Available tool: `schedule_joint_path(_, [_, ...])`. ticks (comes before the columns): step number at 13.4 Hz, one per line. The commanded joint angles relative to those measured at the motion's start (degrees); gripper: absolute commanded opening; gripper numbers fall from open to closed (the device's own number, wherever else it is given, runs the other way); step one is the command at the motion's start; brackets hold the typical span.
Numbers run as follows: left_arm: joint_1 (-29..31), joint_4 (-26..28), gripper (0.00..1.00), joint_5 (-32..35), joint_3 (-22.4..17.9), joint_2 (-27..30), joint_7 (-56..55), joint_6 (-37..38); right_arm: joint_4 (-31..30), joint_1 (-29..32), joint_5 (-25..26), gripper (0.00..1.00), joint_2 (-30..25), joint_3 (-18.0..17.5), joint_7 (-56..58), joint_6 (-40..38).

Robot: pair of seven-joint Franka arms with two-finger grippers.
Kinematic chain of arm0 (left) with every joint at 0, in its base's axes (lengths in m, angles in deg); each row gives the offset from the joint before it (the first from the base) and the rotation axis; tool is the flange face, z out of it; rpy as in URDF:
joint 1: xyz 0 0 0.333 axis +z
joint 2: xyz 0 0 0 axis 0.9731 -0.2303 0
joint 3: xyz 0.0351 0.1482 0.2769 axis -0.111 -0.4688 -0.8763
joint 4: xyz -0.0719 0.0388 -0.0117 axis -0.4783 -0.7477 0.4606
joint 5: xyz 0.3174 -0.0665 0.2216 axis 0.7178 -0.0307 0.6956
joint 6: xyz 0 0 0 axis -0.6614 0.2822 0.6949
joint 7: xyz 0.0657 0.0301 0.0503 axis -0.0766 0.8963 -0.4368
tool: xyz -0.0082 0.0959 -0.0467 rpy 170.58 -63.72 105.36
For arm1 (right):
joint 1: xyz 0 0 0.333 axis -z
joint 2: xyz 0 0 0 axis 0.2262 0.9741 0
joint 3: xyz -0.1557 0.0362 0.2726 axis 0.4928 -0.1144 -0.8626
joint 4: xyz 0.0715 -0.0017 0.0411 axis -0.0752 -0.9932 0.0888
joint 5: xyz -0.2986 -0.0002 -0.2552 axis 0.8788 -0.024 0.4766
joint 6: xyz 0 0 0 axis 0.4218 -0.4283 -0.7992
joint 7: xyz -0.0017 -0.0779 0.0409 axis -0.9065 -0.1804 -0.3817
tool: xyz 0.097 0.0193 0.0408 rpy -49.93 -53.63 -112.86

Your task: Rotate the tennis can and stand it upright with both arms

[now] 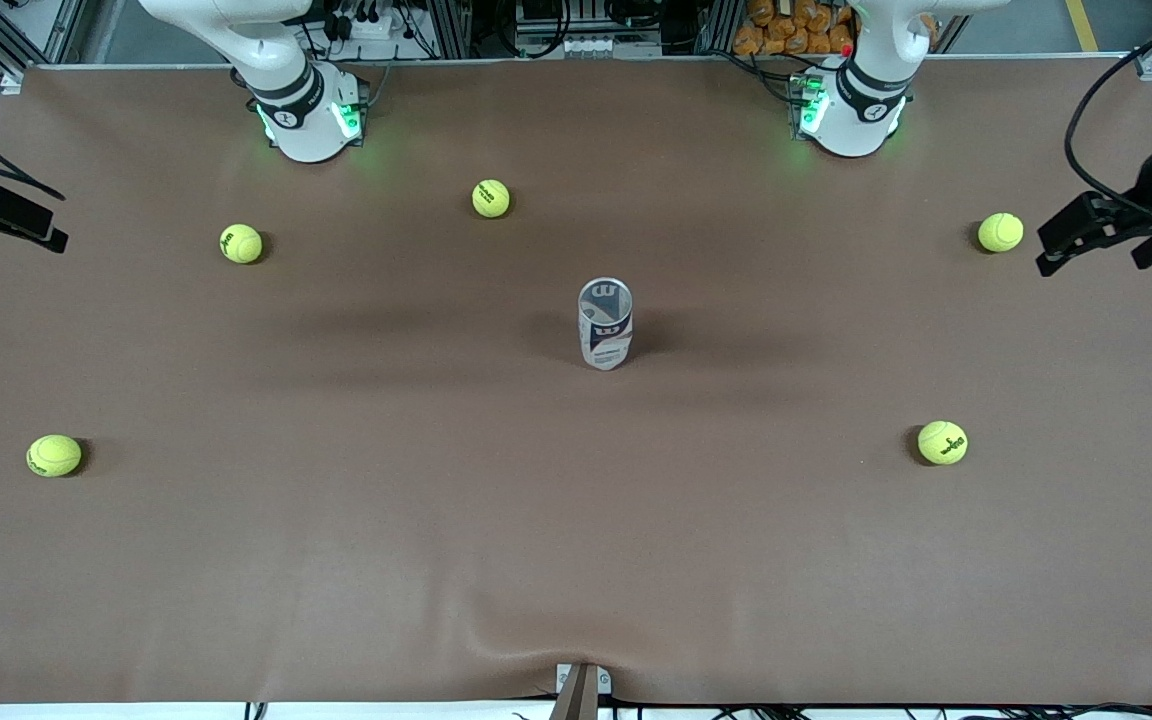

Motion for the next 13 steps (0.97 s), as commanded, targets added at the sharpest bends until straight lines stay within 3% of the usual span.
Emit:
schedule_joint_path(1, [-0.20,0.36,1.00,0.27,-1.25,0.59,1.55,-0.43,-2.49,0.42,-0.88,1.00,-2.06,-0.27,-0.87,0.94])
schedule_joint_path(13, [-0.47,0.54,1.00,-1.05,-1.70,0.50,2.87,-0.17,-2.40,0.33,-0.88,1.00,-1.70,-0.27,-0.87,0.94])
